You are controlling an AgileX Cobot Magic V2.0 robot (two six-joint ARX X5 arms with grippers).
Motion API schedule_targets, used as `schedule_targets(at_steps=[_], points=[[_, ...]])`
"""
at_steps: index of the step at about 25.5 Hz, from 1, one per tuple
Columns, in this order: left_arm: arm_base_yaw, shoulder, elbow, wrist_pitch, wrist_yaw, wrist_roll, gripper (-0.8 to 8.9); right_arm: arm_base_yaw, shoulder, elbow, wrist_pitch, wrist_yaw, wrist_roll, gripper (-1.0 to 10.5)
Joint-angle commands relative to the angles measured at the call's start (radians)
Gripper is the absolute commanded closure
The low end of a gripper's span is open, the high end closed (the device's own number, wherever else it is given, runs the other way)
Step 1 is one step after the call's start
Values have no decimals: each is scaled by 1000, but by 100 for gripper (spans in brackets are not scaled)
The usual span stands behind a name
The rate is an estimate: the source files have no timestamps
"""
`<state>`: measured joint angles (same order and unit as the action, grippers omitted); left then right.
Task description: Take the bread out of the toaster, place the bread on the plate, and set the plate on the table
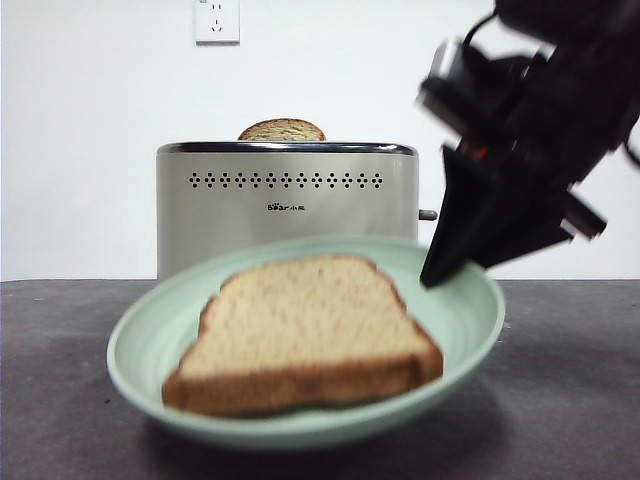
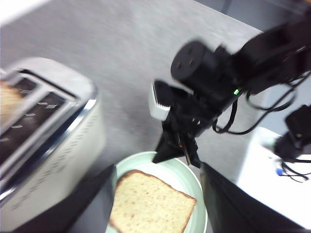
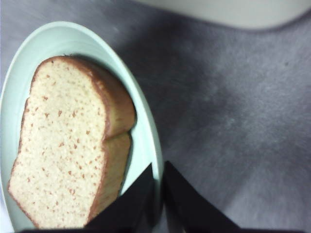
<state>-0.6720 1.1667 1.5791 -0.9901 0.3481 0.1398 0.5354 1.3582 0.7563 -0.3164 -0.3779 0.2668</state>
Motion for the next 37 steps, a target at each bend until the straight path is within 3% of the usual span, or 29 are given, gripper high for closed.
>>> schedule_targets(at_steps=[1, 9, 12, 14, 24, 31, 37], points=[[-9, -42, 26, -7, -36, 1, 529, -4, 77, 9, 60, -7, 14, 943], [-9, -143, 26, -47, -42, -3, 529, -25, 206, 9, 92, 42, 6, 929], [-9, -146, 26, -72, -42, -3, 529, -24, 203, 9, 93, 48, 6, 768], [-9, -146, 26, -82, -42, -2, 529, -25, 192, 9, 88, 54, 6, 728], [-9, -145, 26, -92, -42, -2, 529, -16, -112, 34, -43, 66, 5, 728], [-9, -137, 26, -94, -42, -2, 533, 56, -386, 120, -225, 98, -11, 742], [-9, -114, 26, -96, -43, -2, 637, 148, -554, 143, -288, 148, 19, 818]])
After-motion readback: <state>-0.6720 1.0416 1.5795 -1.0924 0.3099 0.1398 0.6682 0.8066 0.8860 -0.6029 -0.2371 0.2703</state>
